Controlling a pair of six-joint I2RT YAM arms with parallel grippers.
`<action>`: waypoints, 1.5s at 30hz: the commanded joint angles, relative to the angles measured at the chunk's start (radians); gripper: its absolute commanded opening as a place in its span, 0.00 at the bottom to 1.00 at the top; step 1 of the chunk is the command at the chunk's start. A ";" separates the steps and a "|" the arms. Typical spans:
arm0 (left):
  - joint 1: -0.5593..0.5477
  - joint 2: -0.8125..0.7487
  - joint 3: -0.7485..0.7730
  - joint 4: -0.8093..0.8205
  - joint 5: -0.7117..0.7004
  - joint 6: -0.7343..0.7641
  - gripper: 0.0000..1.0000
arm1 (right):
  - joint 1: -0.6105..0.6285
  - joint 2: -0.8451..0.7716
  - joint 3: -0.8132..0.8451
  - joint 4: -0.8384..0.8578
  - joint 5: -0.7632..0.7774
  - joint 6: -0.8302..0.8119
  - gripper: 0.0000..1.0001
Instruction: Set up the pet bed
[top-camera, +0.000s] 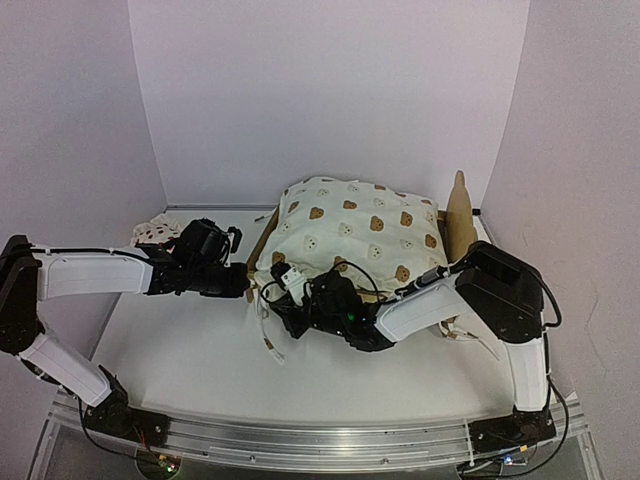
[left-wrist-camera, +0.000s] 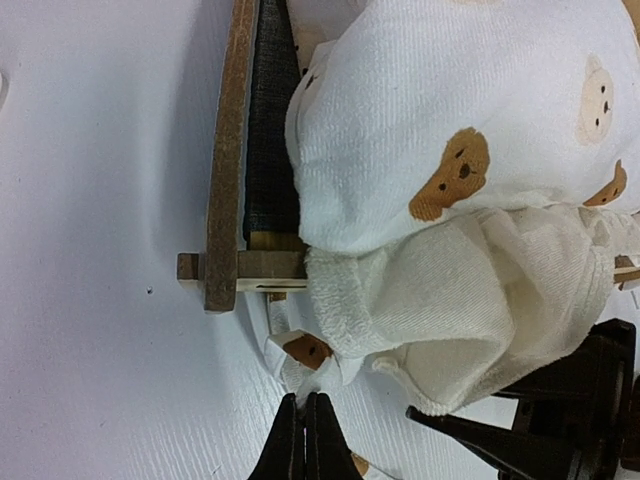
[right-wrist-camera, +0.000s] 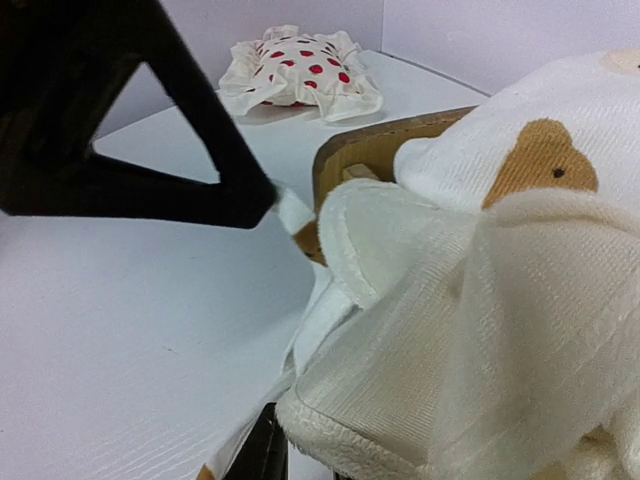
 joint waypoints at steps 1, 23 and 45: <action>0.005 0.006 0.040 0.015 0.006 0.023 0.00 | -0.019 0.067 0.076 -0.009 0.035 -0.006 0.16; 0.005 0.011 0.044 0.006 0.020 0.029 0.00 | -0.031 0.255 0.250 0.075 0.085 -0.082 0.23; 0.005 -0.002 0.047 -0.005 0.025 0.034 0.00 | -0.065 0.283 0.300 0.188 -0.041 0.081 0.38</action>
